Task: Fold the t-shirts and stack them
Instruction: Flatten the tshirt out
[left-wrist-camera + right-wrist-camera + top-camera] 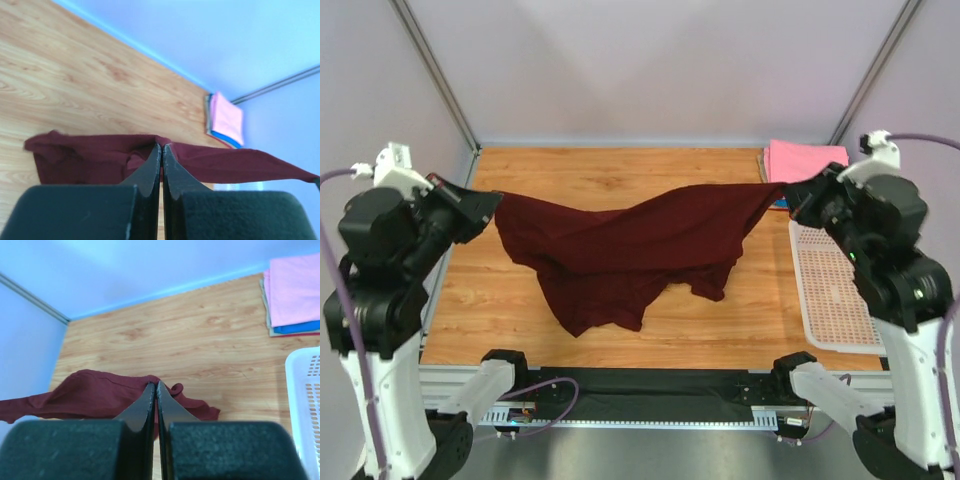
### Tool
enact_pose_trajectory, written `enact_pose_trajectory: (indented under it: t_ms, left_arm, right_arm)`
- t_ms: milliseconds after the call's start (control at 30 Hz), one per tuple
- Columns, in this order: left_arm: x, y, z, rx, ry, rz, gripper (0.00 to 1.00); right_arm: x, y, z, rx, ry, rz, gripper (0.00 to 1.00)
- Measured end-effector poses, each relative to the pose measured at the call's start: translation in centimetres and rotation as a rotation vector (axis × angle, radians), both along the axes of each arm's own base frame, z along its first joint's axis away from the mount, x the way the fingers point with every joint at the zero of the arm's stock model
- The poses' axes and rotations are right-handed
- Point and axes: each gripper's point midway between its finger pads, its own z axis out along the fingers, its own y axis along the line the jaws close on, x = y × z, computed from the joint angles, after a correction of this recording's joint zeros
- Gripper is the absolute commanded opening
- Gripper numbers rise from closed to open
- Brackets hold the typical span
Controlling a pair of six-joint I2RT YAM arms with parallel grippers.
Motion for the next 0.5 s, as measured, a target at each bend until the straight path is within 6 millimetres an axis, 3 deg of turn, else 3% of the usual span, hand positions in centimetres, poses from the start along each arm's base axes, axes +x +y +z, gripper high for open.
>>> enact_pose_trajectory:
  t_ms: [100,167,267,333,400,500]
  left_arm:
    - [-3.4,-0.2,1.7,-0.041,-0.075,-0.015,0.0]
    - [-4.7,-0.3,2.6,-0.055,-0.107,-0.024,0.0]
    - [-4.7,-0.6,3.0,-0.064,-0.115,-0.033,0.0]
    - [-3.4,-0.7,2.3,-0.062,-0.08,-0.034,0.0]
    - [-0.8,-0.8,1.5,-0.054,-0.034,-0.032,0.0]
    - [4.9,-0.5,0.1,-0.024,0.046,0.005,0.0]
  right_arm:
    - [-4.0,-0.5,2.0,0.046,-0.079,0.031,0.0]
    - [-5.5,-0.6,3.0,0.068,-0.12,0.043,0.0]
    - [-5.8,-0.6,3.9,0.082,-0.155,0.047,0.0]
    - [-4.4,-0.3,3.7,0.08,-0.149,0.046,0.0]
    - [-1.9,0.4,3.3,0.073,-0.129,0.042,0.0]
    - [4.1,1.4,2.7,0.036,-0.098,0.008,0.0]
